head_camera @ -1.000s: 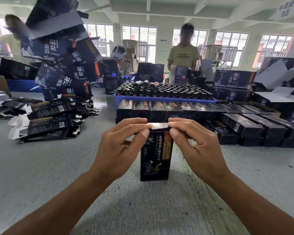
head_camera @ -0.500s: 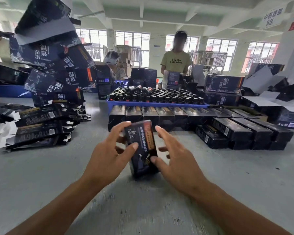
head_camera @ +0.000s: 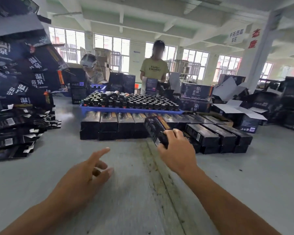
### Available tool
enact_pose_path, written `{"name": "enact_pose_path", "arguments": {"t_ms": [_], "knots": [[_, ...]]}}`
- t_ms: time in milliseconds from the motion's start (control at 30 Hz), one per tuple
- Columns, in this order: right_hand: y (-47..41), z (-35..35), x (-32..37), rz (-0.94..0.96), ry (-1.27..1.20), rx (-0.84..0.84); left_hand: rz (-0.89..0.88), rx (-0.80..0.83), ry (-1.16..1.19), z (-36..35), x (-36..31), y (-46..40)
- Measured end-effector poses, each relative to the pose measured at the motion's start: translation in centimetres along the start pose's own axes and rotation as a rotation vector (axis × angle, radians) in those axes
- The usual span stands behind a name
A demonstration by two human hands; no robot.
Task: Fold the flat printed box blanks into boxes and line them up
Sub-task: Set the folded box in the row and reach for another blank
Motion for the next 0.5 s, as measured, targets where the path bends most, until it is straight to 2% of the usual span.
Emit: {"name": "enact_pose_path", "arguments": {"t_ms": [100,233,367,433,500], "knots": [[-2.9,-0.2,-4.9,-0.183,0.156,0.055,-0.009,0.024,-0.043,-0.3,0.4,-0.3],[-4.7,-1.2,-7.8,-0.243,0.327,0.126,-0.001,0.064,-0.066,-0.5,0.3,-0.2],[-4.8,-1.0,-7.1,-0.167,0.358,0.123,0.049,0.085,-0.095,-0.1,0.2,0.1],[-4.2,-0.7,-4.8,-0.052,0.336,0.052,0.050,0.087,-0.097,-0.1,0.1,0.0],[-3.3,-0.9,-1.6,0.093,0.216,0.012,0.043,0.060,-0.131,0.5,0.6,-0.4]]}}
Point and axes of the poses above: each hand's wrist, its own y-axis away from the middle knuckle, its own z-axis out of the back of the hand, x = y × z, the point moved 8 cm from there along -y, towards the middle knuckle, and after that the axes turned 5 degrees about y, right-handed, at the moved point
